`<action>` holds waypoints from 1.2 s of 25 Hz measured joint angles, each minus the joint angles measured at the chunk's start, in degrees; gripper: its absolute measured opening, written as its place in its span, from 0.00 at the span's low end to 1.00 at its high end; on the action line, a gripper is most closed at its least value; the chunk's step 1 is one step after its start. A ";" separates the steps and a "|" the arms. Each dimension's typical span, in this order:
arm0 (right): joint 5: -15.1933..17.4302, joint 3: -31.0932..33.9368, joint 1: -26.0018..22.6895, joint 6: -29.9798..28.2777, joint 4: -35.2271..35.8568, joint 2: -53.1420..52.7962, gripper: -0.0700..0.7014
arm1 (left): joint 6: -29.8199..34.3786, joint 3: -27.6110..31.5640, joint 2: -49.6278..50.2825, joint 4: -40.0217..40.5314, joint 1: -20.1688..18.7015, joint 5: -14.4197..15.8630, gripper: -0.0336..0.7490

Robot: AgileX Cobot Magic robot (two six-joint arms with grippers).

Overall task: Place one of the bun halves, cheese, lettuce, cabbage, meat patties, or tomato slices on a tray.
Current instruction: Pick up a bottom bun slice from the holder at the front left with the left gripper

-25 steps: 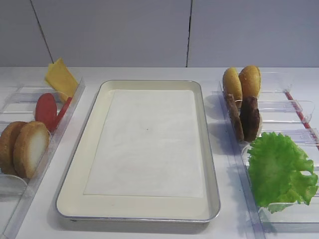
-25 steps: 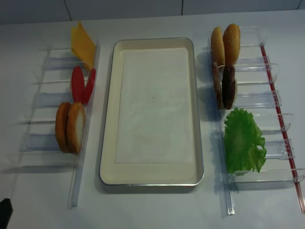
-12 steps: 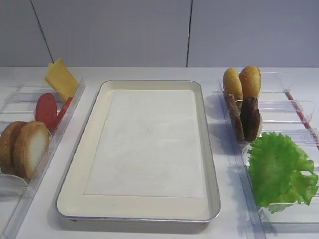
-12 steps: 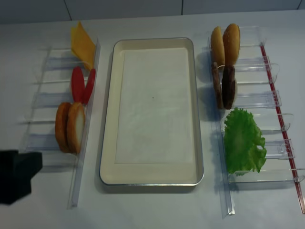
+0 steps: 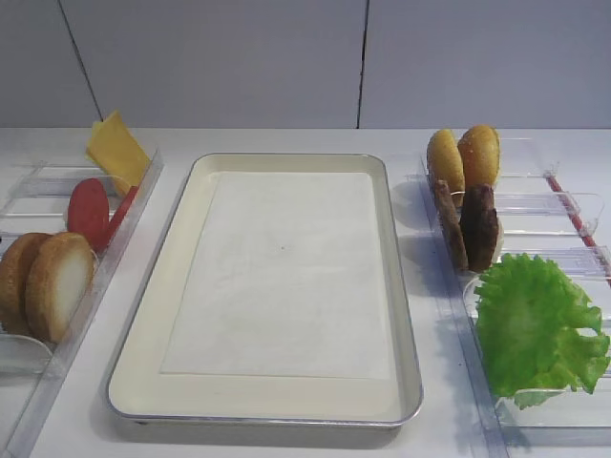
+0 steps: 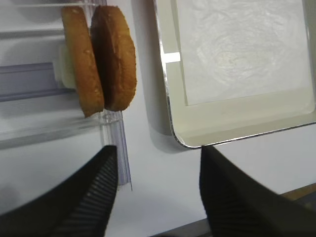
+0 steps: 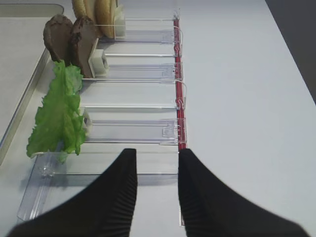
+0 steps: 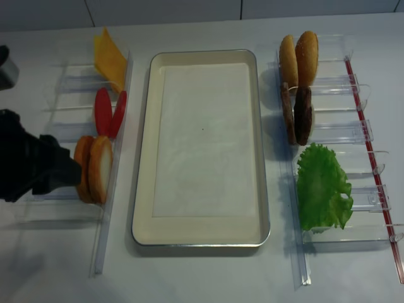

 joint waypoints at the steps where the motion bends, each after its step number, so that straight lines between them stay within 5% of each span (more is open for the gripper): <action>1: 0.00 0.00 0.00 0.00 0.00 0.00 0.41 | 0.00 -0.69 1.13 0.00 -0.61 0.00 0.50; 13: 0.00 0.00 0.00 0.00 0.00 0.00 0.41 | -13.62 -10.04 17.04 13.88 -15.99 -1.58 0.50; 30: 0.00 0.00 0.00 -0.12 0.00 0.00 0.41 | -17.33 -12.52 26.10 17.72 -16.79 -4.08 0.50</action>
